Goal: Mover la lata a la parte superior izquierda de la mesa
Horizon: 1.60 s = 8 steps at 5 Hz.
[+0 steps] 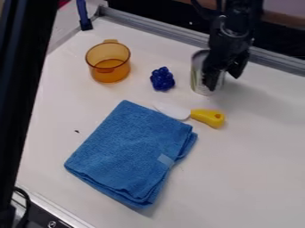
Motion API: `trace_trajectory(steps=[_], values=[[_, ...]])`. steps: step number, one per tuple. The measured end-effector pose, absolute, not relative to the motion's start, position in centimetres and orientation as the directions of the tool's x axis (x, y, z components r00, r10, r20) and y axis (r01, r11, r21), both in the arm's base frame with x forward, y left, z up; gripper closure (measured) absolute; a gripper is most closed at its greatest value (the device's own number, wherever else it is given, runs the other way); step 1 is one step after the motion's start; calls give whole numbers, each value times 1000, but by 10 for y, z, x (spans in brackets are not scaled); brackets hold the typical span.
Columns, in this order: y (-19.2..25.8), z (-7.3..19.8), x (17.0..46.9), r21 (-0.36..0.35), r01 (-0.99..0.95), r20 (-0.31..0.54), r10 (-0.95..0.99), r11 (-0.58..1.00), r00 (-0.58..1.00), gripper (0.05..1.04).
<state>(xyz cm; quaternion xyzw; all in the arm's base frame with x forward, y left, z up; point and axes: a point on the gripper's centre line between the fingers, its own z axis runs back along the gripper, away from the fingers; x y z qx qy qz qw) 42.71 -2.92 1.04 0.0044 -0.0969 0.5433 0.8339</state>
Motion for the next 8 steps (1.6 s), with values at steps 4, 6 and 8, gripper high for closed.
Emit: trace_trajectory(steps=[4,6,8], values=[[24,20,459,-170,-931,224,933,321,281,84],[54,10,452,-162,-948,249,941,274,229,84],[86,4,443,-174,-957,208,958,233,195,84]])
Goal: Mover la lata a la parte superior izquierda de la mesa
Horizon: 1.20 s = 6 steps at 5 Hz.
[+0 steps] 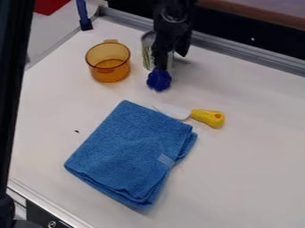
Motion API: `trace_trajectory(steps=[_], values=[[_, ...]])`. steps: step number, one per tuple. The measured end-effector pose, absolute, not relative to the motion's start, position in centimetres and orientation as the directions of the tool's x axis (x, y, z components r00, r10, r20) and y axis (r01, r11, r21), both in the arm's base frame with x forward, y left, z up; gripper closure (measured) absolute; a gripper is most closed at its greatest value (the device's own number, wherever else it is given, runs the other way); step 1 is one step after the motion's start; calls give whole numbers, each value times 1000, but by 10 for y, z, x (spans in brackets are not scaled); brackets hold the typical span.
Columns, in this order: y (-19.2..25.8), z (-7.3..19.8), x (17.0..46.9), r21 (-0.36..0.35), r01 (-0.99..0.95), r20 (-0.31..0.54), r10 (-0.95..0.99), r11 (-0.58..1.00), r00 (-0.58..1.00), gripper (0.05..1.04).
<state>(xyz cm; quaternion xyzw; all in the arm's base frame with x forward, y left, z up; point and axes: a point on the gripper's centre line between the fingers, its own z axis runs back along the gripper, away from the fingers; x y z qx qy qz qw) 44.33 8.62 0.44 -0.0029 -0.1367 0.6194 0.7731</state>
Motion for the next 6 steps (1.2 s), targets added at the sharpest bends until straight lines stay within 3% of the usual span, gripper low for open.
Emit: trace_trajectory(steps=[2,4,6], values=[[93,16,448,-182,-961,204,964,208,170,84],[63,39,465,-209,-952,176,966,223,188,84],[10,71,448,-234,-914,112,943,331,313,84]])
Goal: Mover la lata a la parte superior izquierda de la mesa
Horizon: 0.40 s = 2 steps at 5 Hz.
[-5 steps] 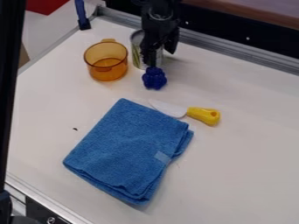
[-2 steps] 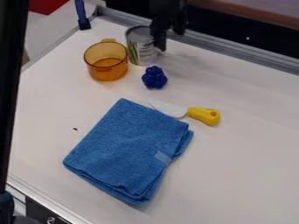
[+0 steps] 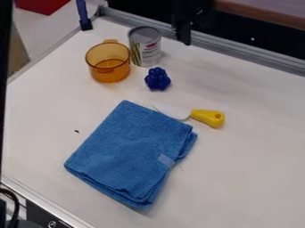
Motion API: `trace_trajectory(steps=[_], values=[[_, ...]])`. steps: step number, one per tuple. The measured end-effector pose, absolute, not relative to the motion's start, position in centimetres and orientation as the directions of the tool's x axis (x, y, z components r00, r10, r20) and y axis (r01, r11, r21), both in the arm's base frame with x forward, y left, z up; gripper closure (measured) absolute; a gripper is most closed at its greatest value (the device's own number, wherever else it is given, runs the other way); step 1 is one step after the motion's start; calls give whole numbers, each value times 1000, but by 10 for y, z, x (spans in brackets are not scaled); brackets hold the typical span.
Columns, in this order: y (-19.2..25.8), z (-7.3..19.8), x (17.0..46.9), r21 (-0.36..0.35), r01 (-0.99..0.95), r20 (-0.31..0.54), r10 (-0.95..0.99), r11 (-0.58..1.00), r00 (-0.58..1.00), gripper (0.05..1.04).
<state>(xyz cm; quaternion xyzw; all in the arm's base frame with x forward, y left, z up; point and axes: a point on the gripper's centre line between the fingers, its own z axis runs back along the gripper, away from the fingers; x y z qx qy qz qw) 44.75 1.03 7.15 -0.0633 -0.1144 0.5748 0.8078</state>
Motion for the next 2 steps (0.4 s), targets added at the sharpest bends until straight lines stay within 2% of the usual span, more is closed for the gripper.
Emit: trace_trajectory(steps=[2], values=[[-39,63,388,-165,-804,139,820,572,555,84]])
